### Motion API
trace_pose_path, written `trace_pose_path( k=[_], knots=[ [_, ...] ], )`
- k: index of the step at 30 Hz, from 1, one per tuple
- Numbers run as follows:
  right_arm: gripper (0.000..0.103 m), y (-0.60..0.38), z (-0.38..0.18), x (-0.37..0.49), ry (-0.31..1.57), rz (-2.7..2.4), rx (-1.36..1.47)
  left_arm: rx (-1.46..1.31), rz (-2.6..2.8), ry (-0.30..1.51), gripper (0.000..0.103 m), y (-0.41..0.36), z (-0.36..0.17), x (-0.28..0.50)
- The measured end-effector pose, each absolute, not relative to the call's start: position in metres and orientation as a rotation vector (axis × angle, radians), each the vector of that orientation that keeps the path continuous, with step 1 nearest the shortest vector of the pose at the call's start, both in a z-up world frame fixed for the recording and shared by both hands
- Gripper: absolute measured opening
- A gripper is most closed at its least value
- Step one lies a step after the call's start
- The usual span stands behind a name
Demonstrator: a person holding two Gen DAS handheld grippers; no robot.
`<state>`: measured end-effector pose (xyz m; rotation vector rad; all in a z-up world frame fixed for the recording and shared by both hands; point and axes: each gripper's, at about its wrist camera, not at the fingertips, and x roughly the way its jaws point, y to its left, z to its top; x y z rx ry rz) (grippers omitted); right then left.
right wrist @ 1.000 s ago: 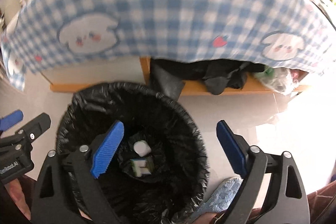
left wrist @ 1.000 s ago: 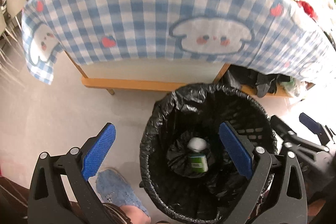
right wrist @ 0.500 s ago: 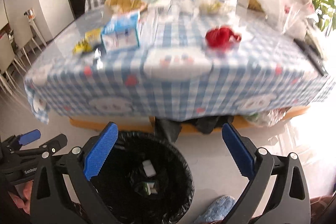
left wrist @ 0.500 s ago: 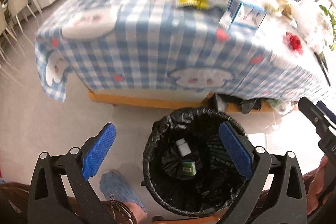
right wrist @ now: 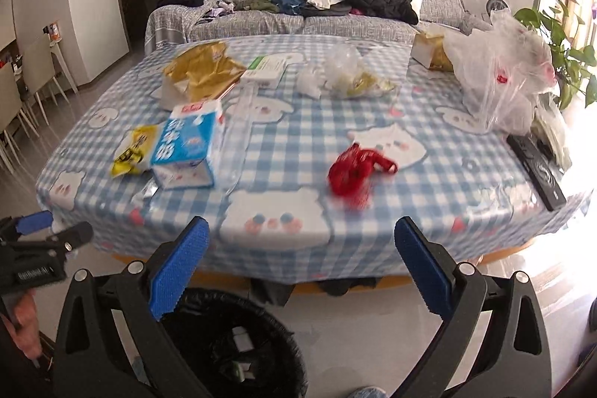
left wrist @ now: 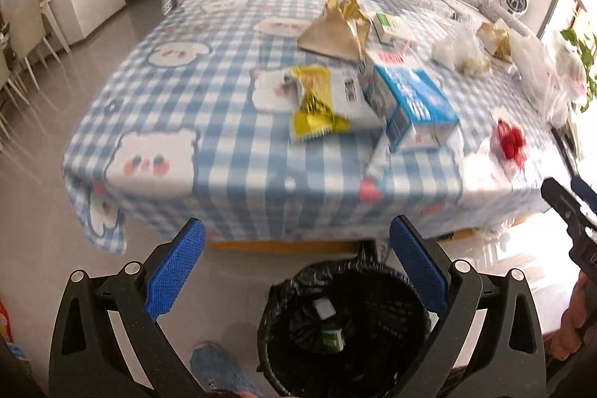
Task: Collect trash
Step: 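Move both tools back over the table toward the remaining trash, then grasp the yellow snack wrapper with the left tool while the right tool grasps the red mesh bag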
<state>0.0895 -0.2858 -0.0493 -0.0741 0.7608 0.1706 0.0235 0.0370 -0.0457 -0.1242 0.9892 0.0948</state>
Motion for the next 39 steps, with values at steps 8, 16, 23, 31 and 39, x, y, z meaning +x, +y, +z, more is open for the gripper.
trace_pose_path(
  k=[8, 16, 23, 31, 39],
  knots=[
    [0.095, -0.296, -0.054, 0.138, 0.780, 0.122, -0.100, -0.118, 0.137, 0.996, 0.097, 0.053, -0.046, 0.087],
    [0.095, -0.306, -0.074, 0.175, 0.815, 0.095, -0.085, -0.122, 0.141, 1.055, 0.096, 0.060, -0.070, 0.136],
    [0.085, -0.312, -0.091, 0.201, 0.854, 0.100, -0.081, -0.077, 0.144, 1.057, 0.094, 0.054, -0.076, 0.163],
    [0.075, -0.312, -0.102, 0.208, 0.874, 0.120, -0.063, -0.091, 0.149, 1.076, 0.079, 0.055, -0.083, 0.170],
    [0.057, -0.311, -0.108, 0.210, 0.890, 0.131, -0.055, -0.093, 0.194, 1.083, 0.050, 0.059, -0.079, 0.163]
  ],
)
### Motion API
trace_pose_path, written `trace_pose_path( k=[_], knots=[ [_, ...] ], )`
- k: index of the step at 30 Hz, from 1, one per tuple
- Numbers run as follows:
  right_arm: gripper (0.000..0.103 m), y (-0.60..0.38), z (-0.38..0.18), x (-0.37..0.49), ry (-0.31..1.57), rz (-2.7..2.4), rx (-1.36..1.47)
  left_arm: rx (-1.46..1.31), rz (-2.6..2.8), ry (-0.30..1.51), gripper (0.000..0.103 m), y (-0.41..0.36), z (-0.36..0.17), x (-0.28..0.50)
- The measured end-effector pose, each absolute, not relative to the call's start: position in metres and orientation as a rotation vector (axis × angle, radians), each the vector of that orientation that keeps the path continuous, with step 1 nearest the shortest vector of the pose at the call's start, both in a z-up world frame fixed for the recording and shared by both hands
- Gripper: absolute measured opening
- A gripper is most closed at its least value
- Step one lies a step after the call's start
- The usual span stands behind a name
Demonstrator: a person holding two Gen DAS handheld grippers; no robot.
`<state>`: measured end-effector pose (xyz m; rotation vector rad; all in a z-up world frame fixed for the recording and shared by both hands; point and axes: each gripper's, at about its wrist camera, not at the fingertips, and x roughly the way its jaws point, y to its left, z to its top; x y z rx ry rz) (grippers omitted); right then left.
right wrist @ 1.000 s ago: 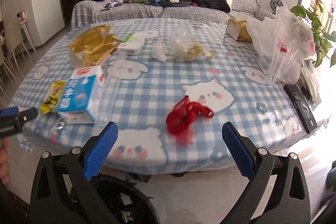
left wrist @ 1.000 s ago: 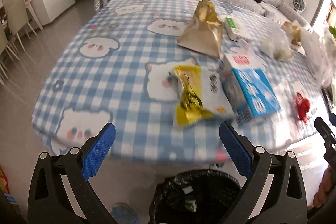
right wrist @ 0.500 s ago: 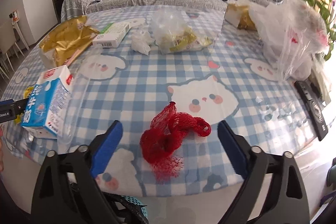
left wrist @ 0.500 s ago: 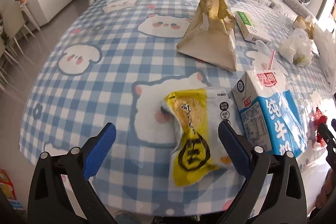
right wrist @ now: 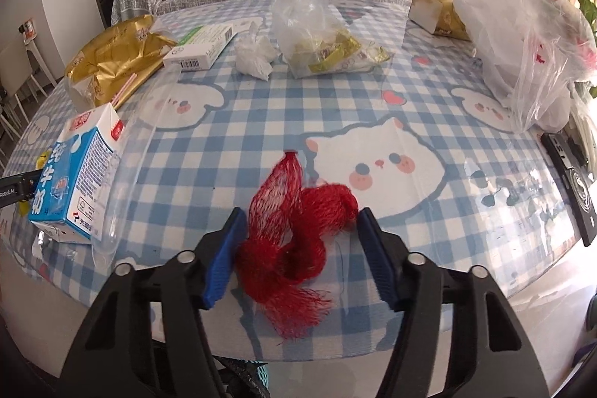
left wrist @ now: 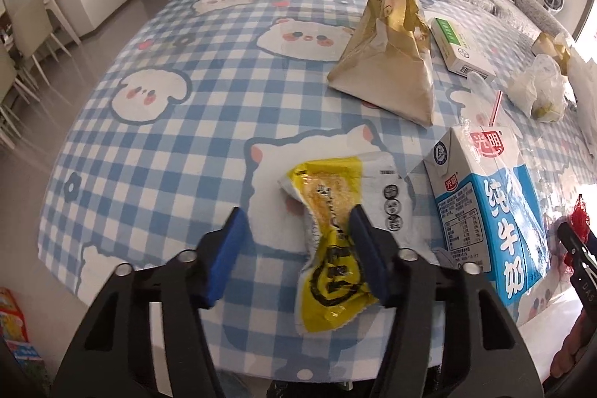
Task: Collect trash
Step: 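Grasp the yellow snack wrapper with the left tool while the right tool grasps the red mesh bag, then carry the yellow wrapper and red mesh bag with both tools over the bin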
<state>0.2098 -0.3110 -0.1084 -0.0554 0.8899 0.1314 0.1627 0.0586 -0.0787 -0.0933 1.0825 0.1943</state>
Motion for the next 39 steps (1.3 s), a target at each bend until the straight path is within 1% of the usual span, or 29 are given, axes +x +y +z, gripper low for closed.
trace_pose_path(
  k=[2, 3, 4, 5, 9, 12, 23, 39],
  knots=[
    [0.053, -0.311, -0.109, 0.210, 0.890, 0.132, -0.054, -0.092, 0.206, 1.085, 0.043, 0.059, -0.077, 0.160],
    [0.050, -0.311, -0.108, 0.210, 0.889, 0.136, -0.054, -0.092, 0.211, 1.086, 0.035, 0.058, -0.077, 0.159],
    [0.049, -0.311, -0.108, 0.210, 0.889, 0.137, -0.055, -0.092, 0.213, 1.087, 0.030, 0.058, -0.076, 0.157],
    [0.045, -0.312, -0.108, 0.210, 0.889, 0.138, -0.054, -0.090, 0.214, 1.088, 0.021, 0.058, -0.075, 0.156],
    [0.032, -0.315, -0.107, 0.211, 0.889, 0.139, -0.044, -0.109, 0.205, 1.088, 0.011, 0.060, -0.074, 0.154],
    [0.027, -0.318, -0.105, 0.212, 0.892, 0.149, -0.033, -0.166, 0.163, 1.094, 0.009, 0.066, -0.072, 0.150],
    [0.027, -0.321, -0.089, 0.197, 0.850, 0.161, -0.009, -0.171, 0.136, 1.032, 0.009, 0.068, -0.047, 0.126],
    [0.027, -0.317, -0.055, 0.138, 0.787, 0.211, -0.015, -0.172, 0.064, 0.983, 0.009, 0.057, -0.018, 0.068]
  ],
)
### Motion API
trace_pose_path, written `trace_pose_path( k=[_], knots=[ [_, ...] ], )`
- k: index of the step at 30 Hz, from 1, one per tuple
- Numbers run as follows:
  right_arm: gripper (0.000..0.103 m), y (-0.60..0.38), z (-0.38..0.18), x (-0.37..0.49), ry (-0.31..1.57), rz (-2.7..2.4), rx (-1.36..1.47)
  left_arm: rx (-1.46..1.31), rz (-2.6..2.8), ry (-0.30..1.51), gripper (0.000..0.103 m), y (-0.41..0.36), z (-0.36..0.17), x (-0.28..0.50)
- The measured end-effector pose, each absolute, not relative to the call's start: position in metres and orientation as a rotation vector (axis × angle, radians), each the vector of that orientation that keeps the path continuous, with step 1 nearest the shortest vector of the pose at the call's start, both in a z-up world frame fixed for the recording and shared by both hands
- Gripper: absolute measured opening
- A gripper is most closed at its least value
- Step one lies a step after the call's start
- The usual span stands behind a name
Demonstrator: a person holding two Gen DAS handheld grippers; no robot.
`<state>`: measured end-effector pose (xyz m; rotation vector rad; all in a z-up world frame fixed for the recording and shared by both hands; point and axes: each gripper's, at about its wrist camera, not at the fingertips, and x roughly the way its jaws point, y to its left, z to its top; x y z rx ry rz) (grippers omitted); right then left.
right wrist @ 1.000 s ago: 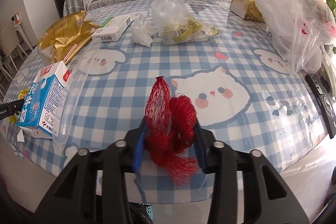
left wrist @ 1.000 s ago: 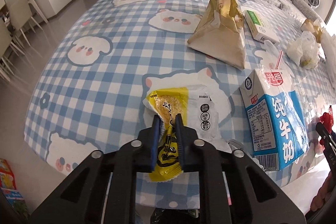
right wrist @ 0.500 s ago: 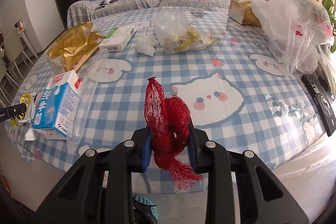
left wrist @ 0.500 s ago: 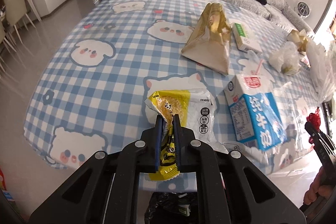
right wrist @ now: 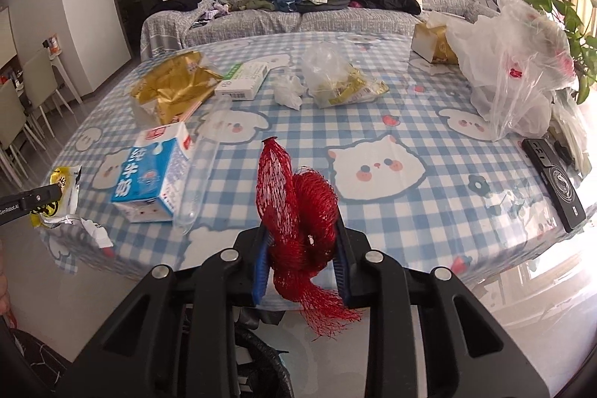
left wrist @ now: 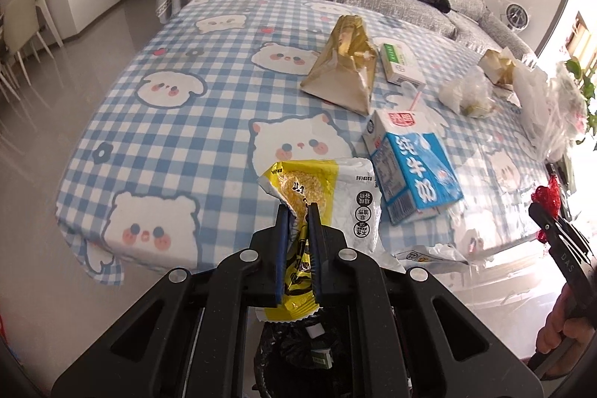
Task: Collect trash
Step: 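Carry the yellow wrapper and red mesh bag with both tools over the bin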
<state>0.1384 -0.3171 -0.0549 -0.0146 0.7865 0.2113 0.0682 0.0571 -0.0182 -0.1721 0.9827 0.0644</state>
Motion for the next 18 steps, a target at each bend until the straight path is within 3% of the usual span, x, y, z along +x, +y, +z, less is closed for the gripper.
trace_pose_path(
  k=[18],
  knots=[
    [0.027, -0.298, -0.064, 0.083, 0.810, 0.276, -0.033, -0.166, 0.009, 0.987, 0.009, 0.040, -0.029, 0.002]
  ],
)
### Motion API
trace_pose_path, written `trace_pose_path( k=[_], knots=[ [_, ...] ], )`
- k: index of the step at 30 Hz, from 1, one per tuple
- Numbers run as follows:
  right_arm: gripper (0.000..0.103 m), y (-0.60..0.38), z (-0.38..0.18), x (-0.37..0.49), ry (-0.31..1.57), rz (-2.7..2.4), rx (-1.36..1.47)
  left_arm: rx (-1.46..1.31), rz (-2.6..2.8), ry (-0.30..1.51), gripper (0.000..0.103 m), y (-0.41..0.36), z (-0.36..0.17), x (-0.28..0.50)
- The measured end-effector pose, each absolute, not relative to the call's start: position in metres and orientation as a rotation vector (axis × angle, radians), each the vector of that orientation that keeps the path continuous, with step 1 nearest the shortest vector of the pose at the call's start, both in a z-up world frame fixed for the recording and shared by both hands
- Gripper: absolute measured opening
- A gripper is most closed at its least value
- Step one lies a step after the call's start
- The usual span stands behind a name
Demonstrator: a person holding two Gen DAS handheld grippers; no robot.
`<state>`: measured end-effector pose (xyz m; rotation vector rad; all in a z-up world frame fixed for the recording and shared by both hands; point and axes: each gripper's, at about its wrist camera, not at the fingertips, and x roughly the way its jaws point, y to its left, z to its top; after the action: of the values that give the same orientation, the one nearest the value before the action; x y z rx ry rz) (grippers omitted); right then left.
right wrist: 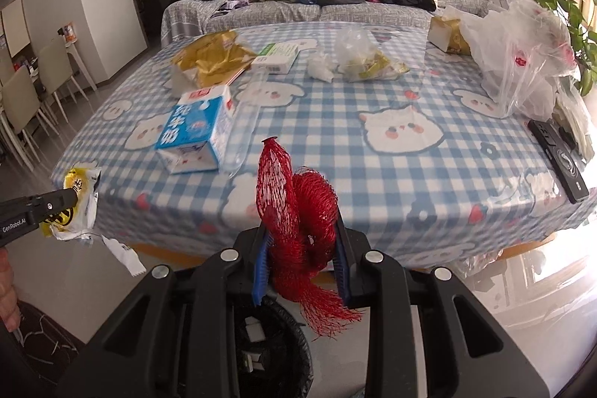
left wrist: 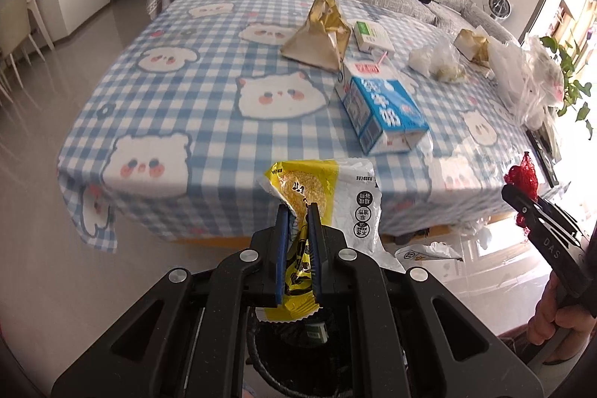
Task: Collect trash
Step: 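Carry the yellow wrapper and red mesh bag with both tools over the bin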
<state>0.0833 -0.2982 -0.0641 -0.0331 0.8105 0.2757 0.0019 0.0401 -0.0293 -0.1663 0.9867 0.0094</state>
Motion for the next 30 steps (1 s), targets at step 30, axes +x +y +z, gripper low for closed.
trace_pose_path(
  k=[30],
  knots=[
    [0.027, -0.275, -0.107, -0.013, 0.907, 0.302, -0.081, -0.169, -0.022, 1.066, 0.009, 0.019, -0.082, -0.096]
  ],
)
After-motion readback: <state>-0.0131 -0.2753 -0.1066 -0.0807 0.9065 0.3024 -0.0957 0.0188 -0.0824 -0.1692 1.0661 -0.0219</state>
